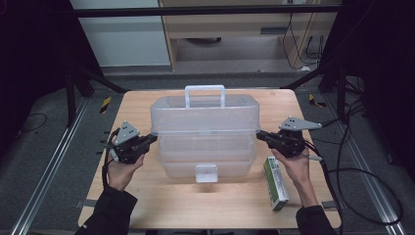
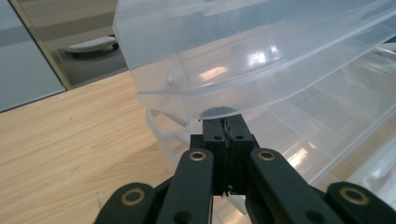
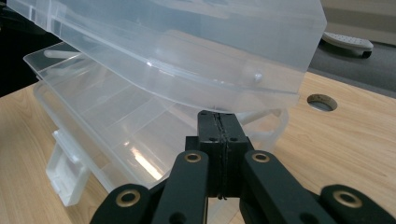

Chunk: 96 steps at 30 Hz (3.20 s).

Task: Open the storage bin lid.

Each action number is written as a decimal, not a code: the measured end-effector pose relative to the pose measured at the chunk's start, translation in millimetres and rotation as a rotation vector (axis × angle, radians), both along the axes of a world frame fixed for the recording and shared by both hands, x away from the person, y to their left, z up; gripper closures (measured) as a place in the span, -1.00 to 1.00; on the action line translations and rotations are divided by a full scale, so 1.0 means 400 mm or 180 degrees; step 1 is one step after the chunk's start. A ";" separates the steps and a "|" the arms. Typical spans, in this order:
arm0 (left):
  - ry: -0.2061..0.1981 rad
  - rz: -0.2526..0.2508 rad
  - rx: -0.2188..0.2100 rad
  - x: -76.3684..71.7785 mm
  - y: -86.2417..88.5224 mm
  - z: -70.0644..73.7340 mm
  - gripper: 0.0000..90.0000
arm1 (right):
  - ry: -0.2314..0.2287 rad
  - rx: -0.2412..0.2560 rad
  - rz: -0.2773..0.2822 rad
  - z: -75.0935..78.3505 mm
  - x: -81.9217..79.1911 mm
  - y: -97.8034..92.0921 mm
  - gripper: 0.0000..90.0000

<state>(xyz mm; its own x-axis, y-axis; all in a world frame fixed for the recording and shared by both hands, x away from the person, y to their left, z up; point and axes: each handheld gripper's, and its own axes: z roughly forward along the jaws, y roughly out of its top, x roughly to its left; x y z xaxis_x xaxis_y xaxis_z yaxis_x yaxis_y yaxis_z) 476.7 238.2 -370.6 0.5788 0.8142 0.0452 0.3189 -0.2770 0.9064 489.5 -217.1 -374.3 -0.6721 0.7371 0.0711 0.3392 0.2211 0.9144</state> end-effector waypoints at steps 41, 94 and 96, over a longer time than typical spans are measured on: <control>-0.0165 0.0208 0.0091 0.032 -0.001 -0.023 0.43 | 0.0015 -0.0061 0.0046 -0.002 0.001 0.009 1.00; -0.0099 0.0400 0.0066 0.053 -0.010 0.005 0.58 | 0.0598 -0.0448 -0.0209 -0.103 0.007 0.034 0.70; -0.0098 0.0402 0.0069 0.056 -0.009 0.009 0.58 | 0.0599 -0.0448 -0.0207 -0.103 0.007 0.034 0.70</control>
<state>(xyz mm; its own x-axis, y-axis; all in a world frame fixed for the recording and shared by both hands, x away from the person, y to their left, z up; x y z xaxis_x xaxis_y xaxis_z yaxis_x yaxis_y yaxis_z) 499.2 234.6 -367.1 0.4697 0.8792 0.0798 0.3245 -0.2559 0.9106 492.2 -203.5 -415.5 -0.6075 0.7899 0.0842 0.5185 0.3140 0.7954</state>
